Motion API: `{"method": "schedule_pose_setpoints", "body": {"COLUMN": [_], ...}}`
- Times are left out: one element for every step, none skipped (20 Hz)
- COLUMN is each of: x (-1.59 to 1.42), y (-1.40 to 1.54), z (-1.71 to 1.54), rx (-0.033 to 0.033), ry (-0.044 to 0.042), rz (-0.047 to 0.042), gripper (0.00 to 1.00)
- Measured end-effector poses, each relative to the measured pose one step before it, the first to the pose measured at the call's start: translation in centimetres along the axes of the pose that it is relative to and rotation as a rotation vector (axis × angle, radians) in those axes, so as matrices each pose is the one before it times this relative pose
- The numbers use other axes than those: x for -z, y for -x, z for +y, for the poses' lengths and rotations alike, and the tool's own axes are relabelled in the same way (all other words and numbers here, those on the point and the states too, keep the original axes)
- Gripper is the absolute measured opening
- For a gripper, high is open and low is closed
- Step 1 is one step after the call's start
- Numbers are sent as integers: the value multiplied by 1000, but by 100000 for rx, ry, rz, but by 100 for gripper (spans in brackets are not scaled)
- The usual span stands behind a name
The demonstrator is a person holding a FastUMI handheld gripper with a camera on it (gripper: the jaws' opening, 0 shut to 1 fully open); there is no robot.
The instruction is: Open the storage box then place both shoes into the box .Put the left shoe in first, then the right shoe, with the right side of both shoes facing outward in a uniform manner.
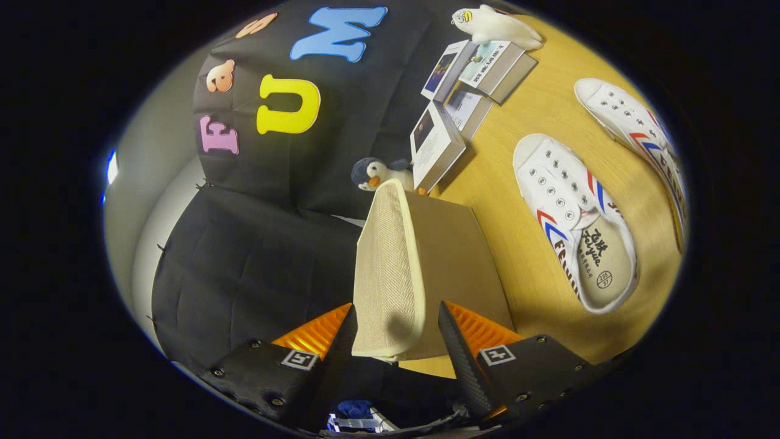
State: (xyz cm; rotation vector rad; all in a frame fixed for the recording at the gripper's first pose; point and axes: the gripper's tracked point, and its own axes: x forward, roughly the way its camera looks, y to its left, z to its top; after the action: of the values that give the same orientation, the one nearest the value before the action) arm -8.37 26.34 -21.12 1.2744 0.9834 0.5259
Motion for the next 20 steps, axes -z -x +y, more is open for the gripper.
{"method": "schedule_pose_setpoints", "body": {"x": [262, 346, 157, -280, 12, 440, 122, -714, -693, 567, -52, -129, -171, -176, -228, -161, -313, -9, 39, 218], "y": [-277, -256, -58, -20, -103, -41, 123, 1413, -211, -479, 132, 293, 171, 133, 41, 98, -167, -194, -384, -416], "z": [264, 4, -102, -556, -237, 737, -40, 7, 8, 526, 532, 881, 1268, 1627, 1653, 1605, 1408, 1413, 1085, 1096], "rx": [-1275, -533, 724, 3856, 1301, -2934, -192, 2397, -1410, -1188, 467, 164, -839, -1890, -1936, -1206, -343, -223, 196, 56], "ry": [-1089, -198, 1079, 1516, 544, -1288, 321, 162, -926, -141, 1799, 2656, 2341, 2294, 2708, 3266, 4055, 4762, 4781, 4154], "rz": [1870, 1701, 1165, -944, -19, 2159, 570, -4153, -806, 750, 441, 224, -254, 3, -1, -62, -965, -116, 548, 449], "gripper": [80, 80, 80, 63, 47, 30, 30, 30, 1, 0, 0, 0, 0, 0, 0, 0, 0, 0, 0, 0]}}
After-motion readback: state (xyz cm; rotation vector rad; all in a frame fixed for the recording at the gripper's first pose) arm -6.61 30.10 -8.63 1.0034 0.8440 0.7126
